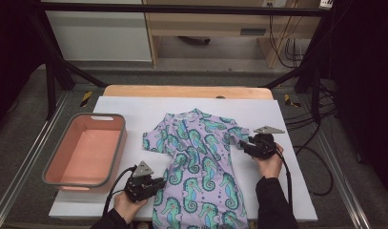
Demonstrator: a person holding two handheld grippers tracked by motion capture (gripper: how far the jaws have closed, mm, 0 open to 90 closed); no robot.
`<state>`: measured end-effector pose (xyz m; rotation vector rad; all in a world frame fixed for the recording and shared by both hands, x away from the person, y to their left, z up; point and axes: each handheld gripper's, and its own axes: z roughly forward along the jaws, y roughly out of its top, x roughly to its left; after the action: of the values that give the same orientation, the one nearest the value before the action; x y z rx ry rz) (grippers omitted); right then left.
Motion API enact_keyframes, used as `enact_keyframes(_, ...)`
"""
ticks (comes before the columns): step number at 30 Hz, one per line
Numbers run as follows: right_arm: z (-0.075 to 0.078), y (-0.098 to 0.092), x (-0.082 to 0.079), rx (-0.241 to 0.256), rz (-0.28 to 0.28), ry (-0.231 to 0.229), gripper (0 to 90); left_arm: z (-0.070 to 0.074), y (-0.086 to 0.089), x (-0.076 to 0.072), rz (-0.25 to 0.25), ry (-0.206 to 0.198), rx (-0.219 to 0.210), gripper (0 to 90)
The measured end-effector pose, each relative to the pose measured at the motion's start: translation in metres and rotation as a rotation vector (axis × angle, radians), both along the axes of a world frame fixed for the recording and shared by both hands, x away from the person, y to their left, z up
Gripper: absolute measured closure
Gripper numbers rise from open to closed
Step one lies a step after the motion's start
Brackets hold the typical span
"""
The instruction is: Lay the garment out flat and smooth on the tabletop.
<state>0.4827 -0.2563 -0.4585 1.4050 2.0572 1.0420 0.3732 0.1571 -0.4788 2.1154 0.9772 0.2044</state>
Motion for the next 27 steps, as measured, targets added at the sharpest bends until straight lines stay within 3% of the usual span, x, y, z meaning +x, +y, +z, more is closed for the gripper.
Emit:
enact_keyframes(4, -0.006, -0.003, 0.022, -0.011, -0.056, 0.023, 52.9, -0.001, 0.0, 0.0, -0.004, -0.004, 0.003, 84.2)
enact_keyframes(10, -0.022, 0.005, 0.033, -0.016, -0.043, 0.079, 48.0, -0.002, -0.002, -0.003, -0.013, -0.026, 0.019, 85.3)
enact_keyframes(13, -0.023, 0.013, 0.032, -0.046, -0.028, 0.063, 58.7, -0.002, -0.003, -0.003, -0.015, -0.029, 0.021, 85.4)
enact_keyframes(15, -0.021, 0.015, 0.032, -0.031, -0.008, 0.074, 80.3, -0.002, -0.003, -0.003, -0.015, -0.03, 0.021, 85.4)
enact_keyframes(16, -0.02, 0.015, 0.031, -0.009, -0.005, 0.088, 86.5, -0.002, -0.003, -0.003, -0.016, -0.031, 0.022, 85.5)
enact_keyframes(18, -0.015, 0.014, 0.03, -0.039, -0.014, 0.072, 88.0, -0.001, -0.002, -0.003, -0.017, -0.029, 0.021, 86.0)
enact_keyframes(21, 0.001, 0.0, 0.023, -0.067, -0.068, 0.006, 88.6, 0.0, -0.001, -0.003, -0.022, -0.021, 0.014, 86.8)
enact_keyframes(24, 0.024, -0.022, 0.016, -0.134, -0.156, -0.071, 88.6, 0.004, 0.0, -0.004, -0.025, -0.025, 0.001, 87.2)
enact_keyframes(26, 0.028, -0.03, 0.015, -0.166, -0.171, -0.065, 87.1, 0.006, -0.001, -0.006, -0.031, -0.029, -0.003, 87.2)
enact_keyframes(27, 0.025, -0.033, 0.016, -0.153, -0.161, -0.028, 82.9, 0.007, -0.001, -0.006, -0.035, -0.029, -0.005, 87.2)
